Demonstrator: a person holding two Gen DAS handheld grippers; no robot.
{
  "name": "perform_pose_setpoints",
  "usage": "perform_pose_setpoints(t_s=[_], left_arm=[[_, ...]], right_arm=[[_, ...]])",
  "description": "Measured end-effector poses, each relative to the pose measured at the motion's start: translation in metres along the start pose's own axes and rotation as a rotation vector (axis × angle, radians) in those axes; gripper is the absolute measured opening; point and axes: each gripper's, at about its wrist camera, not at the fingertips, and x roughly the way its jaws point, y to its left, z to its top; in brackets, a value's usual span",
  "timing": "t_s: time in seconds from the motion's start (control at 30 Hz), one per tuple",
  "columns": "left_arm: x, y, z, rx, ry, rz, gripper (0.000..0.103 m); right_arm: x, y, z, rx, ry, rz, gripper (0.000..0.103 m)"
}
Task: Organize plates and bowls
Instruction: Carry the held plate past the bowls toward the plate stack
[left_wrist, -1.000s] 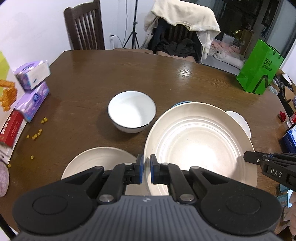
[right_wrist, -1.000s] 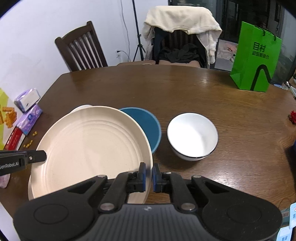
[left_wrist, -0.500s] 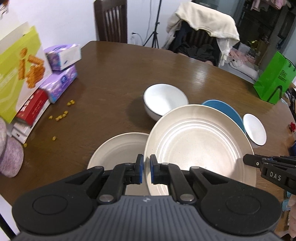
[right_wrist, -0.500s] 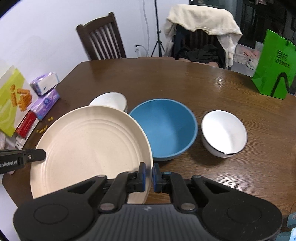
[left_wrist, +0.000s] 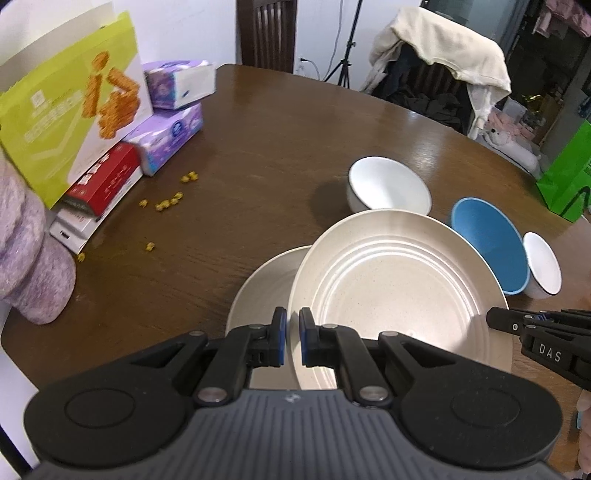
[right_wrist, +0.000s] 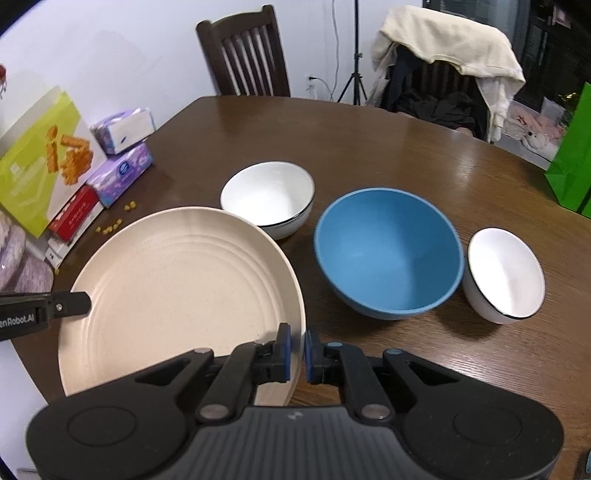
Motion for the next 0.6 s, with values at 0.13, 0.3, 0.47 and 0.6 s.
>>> perform_pose_setpoints(t_s=[0.13,0.3,0.47,0.6], left_arm=[[0.006,0.012,-0.003,-0.018,0.009,0.011,0.008],[0.014,0.022,-0.006,-0.032,0.016,0.025,0.008],[0.023,0.027,-0.009,-0.034,0.02,0.035,0.008],[0.031,0.029,-0.012,-0.03,0.024,0.041,0.008]], right_arm=[[0.009,0.01,-0.001,-0.022,0.013,0.01,0.008],[0.021,0.021,0.0,-0.042,0.026,0.019,0.008],[0.032,0.025,-0.001,-0.058,0.042,0.023,0.008],[0.041,0.028,0.0,-0.062,0.052,0.022,0.008]])
